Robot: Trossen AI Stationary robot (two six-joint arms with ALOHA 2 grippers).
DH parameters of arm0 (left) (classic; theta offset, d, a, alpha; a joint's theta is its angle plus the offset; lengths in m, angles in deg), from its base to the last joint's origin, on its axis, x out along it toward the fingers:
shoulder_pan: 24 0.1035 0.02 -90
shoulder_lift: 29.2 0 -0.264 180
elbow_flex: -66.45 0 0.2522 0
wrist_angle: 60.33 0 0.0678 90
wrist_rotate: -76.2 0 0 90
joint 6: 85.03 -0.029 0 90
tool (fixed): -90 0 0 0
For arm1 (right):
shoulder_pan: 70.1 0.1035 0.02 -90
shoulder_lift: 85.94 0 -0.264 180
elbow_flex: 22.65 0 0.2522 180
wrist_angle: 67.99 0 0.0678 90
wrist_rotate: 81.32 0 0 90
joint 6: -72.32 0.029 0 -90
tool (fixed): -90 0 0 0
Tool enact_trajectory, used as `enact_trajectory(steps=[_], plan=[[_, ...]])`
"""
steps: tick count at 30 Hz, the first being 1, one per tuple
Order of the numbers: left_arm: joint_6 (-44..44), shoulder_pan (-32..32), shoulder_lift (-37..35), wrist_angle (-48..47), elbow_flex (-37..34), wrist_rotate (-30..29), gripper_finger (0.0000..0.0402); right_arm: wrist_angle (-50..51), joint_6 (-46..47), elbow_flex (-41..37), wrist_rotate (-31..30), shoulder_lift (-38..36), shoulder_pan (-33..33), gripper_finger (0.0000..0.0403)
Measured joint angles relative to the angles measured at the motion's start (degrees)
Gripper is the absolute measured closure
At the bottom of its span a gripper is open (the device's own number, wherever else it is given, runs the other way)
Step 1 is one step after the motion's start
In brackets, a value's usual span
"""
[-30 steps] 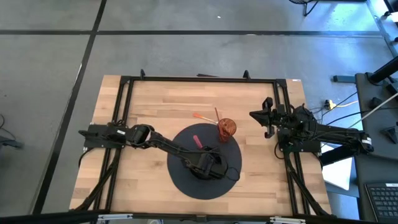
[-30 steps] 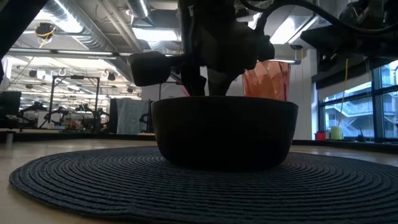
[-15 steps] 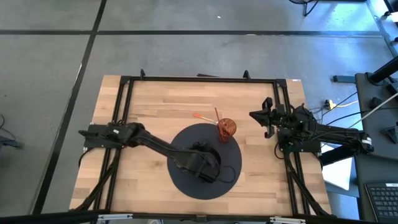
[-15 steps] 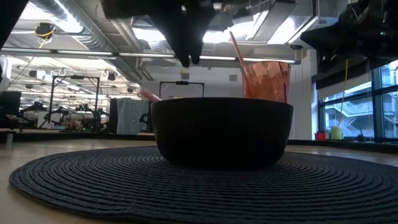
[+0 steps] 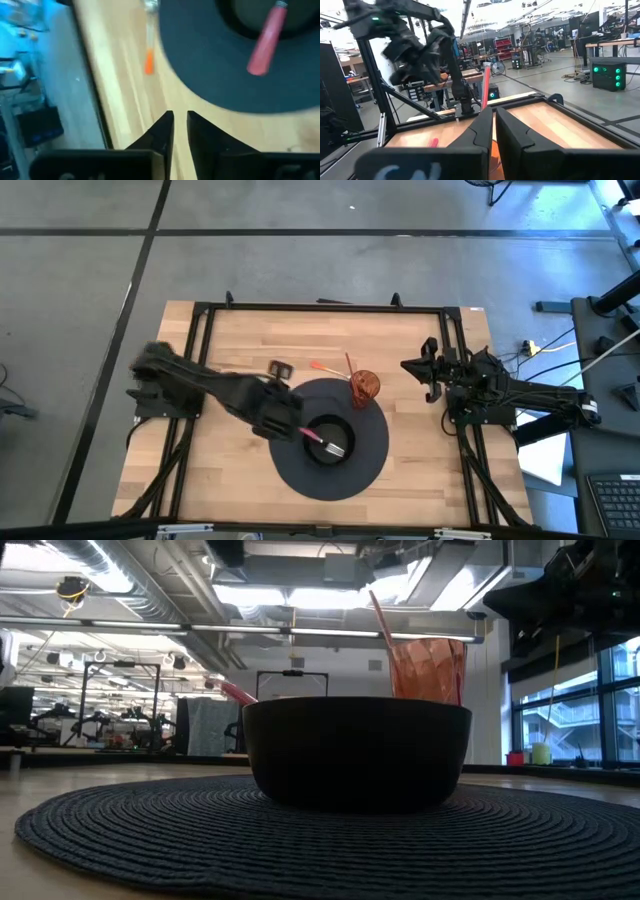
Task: Pick & Place Utensil
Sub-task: Put the orange spoon into the black bowl on the blue mat
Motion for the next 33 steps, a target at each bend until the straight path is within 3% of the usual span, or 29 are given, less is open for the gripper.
enact_trajectory(steps=[5, 10, 14, 19, 26, 29, 33], plan=[[-3.0, 1.7, -19.0, 29.8, -27.4, -1.9, 0.0389, 0.0, 0.6, 0.0, -0.1, 0.0, 0.0, 0.0379], [-6.9, 8.9, -31.6, 60.7, -50.6, -1.6, 0.0399, 0.3, 0.7, 0.0, -0.1, 0.0, 0.0, 0.0379], [-4.7, 18.6, -35.4, 77.0, -62.7, 7.4, 0.0400, 1.8, 0.9, 0.0, -0.2, 0.0, 0.0, 0.0379], [4.1, 34.3, -33.3, 85.5, -69.1, 24.3, 0.0400, 3.2, 1.0, 0.0, -0.2, 0.0, 0.0, 0.0379], [-3.8, 49.9, -24.2, 99.4, -72.5, 48.9, 0.0399, 2.8, -0.7, 0.0, -2.1, 0.0, 0.0, 0.0379], [-4.1, 52.4, -19.9, 104.4, -72.5, 52.9, 0.0399, 1.4, -0.9, 0.0, -4.2, 0.0, 0.0, 0.0379], [-5.1, 53.1, -15.6, 108.4, -72.6, 52.5, 0.0398, 1.3, -2.0, 0.0, -4.3, 0.0, 0.0, 0.0379]])
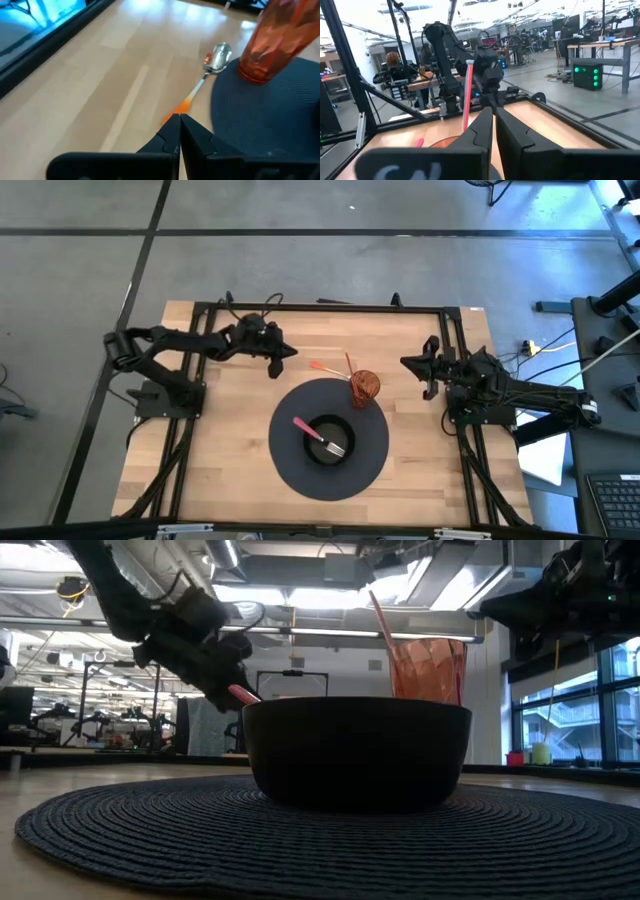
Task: Pick & Place Utensil
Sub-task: Put the orange spoon into the black bowl on the blue mat
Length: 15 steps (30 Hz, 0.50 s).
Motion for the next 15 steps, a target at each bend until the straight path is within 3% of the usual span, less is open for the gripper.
enact_trajectory(steps=[9, 15], plan=[[-4.1, -3.7, 2.4, 6.6, 0.0, -8.6, 0.0398, -1.7, -1.8, 0.0, 0.0, 0.0, 0.0, 0.0379], [-3.5, -3.8, 2.4, 8.7, 1.2, -10.1, 0.0398, -4.8, -4.1, 0.0, 0.0, 0.0, 0.0, 0.0379]])
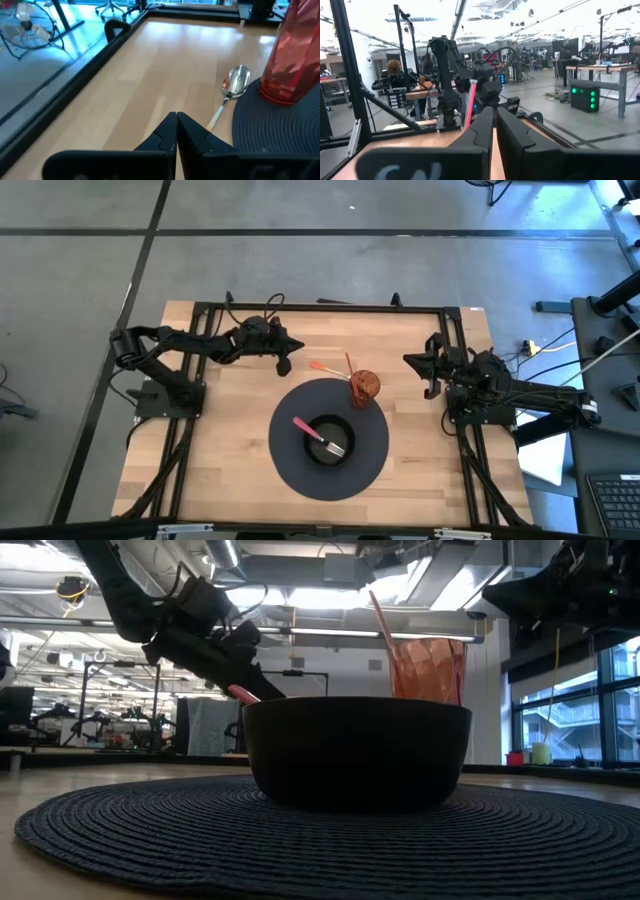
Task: Pick & Place Utensil
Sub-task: Put the orange spoon into the black bowl on the blue mat
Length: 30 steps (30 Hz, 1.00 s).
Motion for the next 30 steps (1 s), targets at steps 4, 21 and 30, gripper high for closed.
enact_trajectory(steps=[4, 21, 30], plan=[[-1.5, 0.0, 0.0, 0.0, 0.2, -2.6, 0.0398, -0.1, -0.9, 0.0, -0.6, 0.0, 0.0, 0.0379], [2.6, 1.1, 0.0, -3.9, 0.2, -10.4, 0.0398, -1.7, -5.0, 0.0, -2.5, 0.0, 0.0, 0.0379], [-3.1, -1.3, 0.0, -2.7, 0.2, -7.3, 0.0398, -1.6, -4.4, 0.0, -2.4, 0.0, 0.0, 0.0379]])
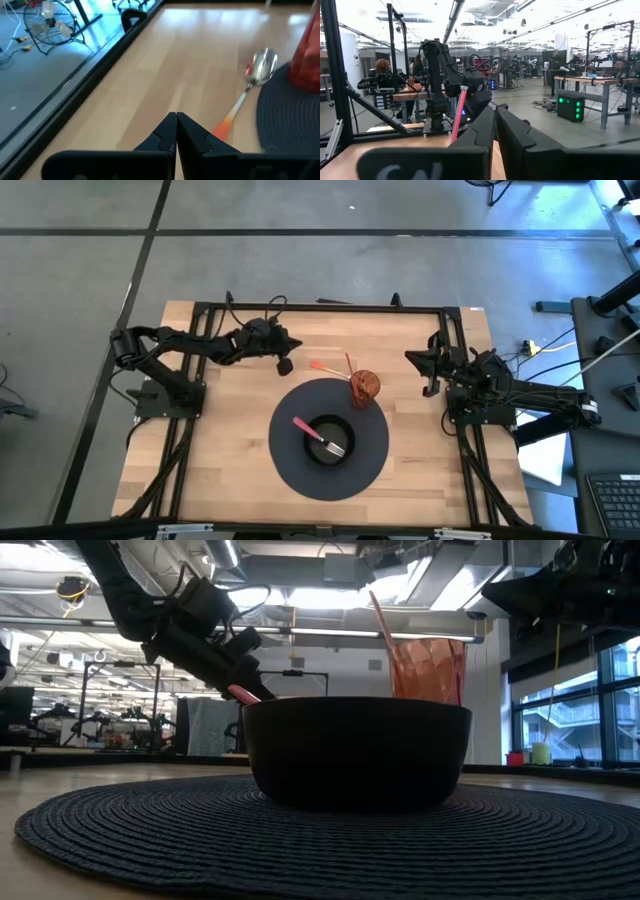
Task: Pick & Place Utensil
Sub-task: Put the orange spoon into the black bowl on the blue mat
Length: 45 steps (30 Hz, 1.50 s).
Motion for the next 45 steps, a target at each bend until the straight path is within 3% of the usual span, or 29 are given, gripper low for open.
enact_trajectory(steps=[12, 21, 25, 30, 36, 45], plan=[[-3.2, -2.6, 0.0, -1.3, 0.0, -0.1, 0.0398, 0.0, 0.2, 0.0, 0.0, 0.0, 0.0, 0.0379], [-0.4, -4.3, 0.0, -3.9, 2.0, 2.4, 0.0398, -0.1, 0.2, 0.0, 0.0, 0.0, 0.0, 0.0379], [0.1, -2.5, 0.1, -22.5, 10.6, 3.8, 0.0400, -0.1, 1.1, 0.0, -0.3, 0.0, 0.0, 0.0379], [-7.2, -1.1, 3.3, -39.1, 23.7, 6.8, 0.0399, -0.3, 2.1, 0.0, -4.2, 0.0, 0.0, 0.0379], [-12.7, -2.3, 12.0, -42.3, 32.8, 13.1, 0.0400, -1.4, 2.8, 0.0, -5.6, 0.0, 0.0, 0.0379], [-12.6, -6.9, 26.4, -42.4, 41.2, 13.5, 0.0398, -1.4, 2.9, 0.0, -5.5, 0.0, 0.0, 0.0379]])
